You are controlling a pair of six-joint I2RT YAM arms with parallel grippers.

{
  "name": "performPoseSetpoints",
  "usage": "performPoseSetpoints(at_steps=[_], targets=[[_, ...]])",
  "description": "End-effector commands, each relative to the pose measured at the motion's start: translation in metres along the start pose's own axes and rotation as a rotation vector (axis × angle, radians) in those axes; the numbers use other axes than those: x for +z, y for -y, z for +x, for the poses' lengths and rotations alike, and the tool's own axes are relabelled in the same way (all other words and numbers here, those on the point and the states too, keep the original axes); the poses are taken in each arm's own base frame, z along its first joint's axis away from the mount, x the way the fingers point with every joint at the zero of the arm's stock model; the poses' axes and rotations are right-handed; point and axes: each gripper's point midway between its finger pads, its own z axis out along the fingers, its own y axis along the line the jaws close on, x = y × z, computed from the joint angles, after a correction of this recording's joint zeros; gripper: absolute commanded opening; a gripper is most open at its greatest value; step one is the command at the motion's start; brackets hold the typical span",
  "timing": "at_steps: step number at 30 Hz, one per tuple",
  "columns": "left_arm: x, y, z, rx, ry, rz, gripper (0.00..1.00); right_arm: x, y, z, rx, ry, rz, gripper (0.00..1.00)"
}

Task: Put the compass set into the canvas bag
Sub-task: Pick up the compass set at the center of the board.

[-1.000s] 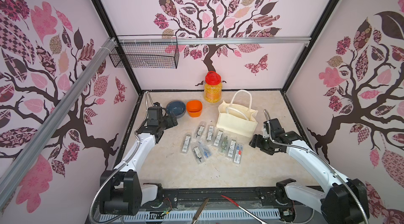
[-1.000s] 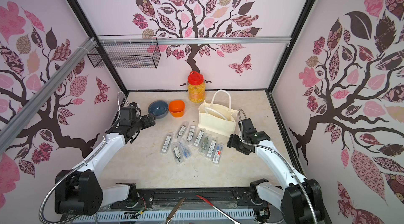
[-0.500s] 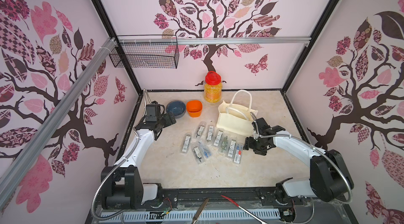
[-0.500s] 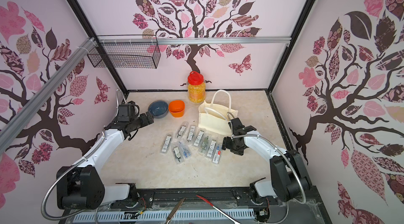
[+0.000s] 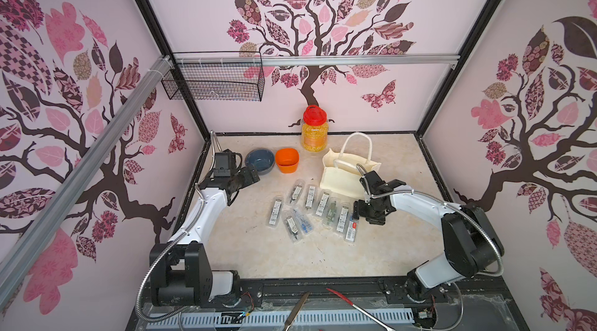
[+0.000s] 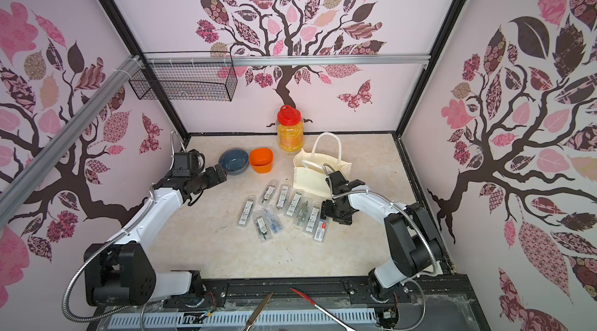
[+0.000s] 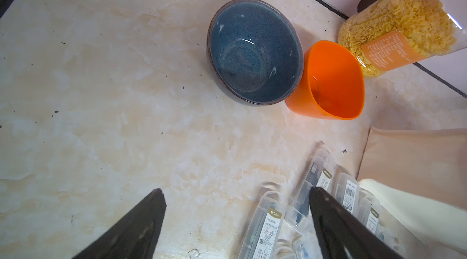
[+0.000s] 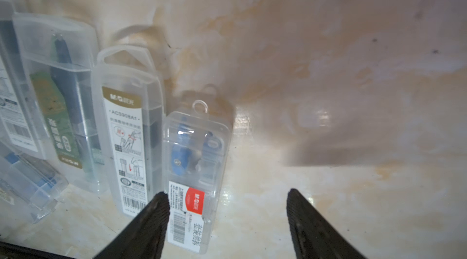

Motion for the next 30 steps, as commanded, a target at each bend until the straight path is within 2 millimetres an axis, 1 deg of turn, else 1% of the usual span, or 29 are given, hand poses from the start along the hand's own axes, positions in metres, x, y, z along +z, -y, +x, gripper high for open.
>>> performPoseSetpoints(at_steps=[1, 7, 18, 21, 26, 28, 30], targets=[[-0.004, 0.004, -0.010, -0.003, 0.016, 0.007, 0.93, -0.002, -0.003, -0.007, -0.008, 0.016, 0.035, 0.77], [0.000, 0.002, -0.005, -0.012, -0.001, 0.002, 0.93, 0.001, -0.006, -0.009, -0.035, 0.019, 0.079, 0.75], [0.005, 0.001, -0.002, -0.011, -0.023, -0.003, 0.93, 0.010, -0.007, -0.010, -0.061, -0.036, 0.122, 0.72], [0.005, 0.000, -0.002, -0.013, -0.025, -0.006, 0.93, 0.012, -0.007, -0.012, -0.072, -0.043, 0.133, 0.75], [0.002, -0.004, -0.002, -0.013, -0.022, -0.015, 0.93, 0.016, -0.008, -0.014, -0.081, -0.060, 0.139, 0.75], [0.000, -0.005, -0.003, -0.011, -0.019, -0.018, 0.93, 0.018, -0.004, -0.014, -0.085, -0.062, 0.160, 0.79], [-0.002, -0.006, -0.004, -0.009, -0.014, -0.021, 0.93, 0.021, 0.003, -0.010, -0.098, -0.077, 0.186, 0.80]])
